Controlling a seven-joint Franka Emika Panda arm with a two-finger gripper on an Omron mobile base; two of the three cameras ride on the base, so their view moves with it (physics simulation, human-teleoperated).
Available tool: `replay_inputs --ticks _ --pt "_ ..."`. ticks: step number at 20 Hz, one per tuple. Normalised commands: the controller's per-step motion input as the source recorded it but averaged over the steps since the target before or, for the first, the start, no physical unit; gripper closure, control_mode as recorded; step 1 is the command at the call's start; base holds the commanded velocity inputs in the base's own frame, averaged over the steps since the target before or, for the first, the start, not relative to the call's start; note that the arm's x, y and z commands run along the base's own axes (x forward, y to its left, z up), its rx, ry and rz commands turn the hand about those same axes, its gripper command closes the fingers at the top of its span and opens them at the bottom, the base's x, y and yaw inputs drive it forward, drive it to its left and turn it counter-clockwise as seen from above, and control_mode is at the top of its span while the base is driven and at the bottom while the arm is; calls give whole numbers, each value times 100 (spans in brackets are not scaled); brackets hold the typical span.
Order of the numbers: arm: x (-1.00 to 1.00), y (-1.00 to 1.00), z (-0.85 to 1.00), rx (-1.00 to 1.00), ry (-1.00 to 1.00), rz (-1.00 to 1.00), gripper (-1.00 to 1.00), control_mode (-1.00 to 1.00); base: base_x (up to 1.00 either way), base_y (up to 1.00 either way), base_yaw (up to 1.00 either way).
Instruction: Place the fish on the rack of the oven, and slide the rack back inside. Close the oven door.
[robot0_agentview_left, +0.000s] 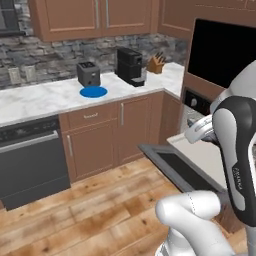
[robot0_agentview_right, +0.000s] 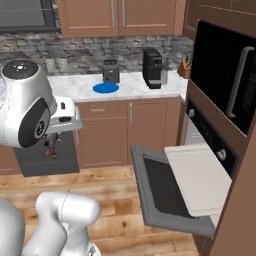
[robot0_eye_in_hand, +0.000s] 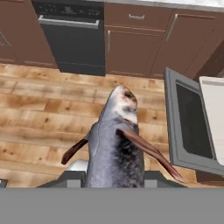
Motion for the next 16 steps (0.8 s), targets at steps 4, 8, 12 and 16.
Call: replay_inputs --ticks 4,8,12,16 --pt "0 0 0 0 0 0 100 100 -100 -14 -39" --pt "0 0 0 0 0 0 100 100 -100 -13 -47" --pt "0 0 0 0 0 0 100 100 -97 -27 -51" --pt "0 0 0 0 0 0 100 100 -65 -32 -50"
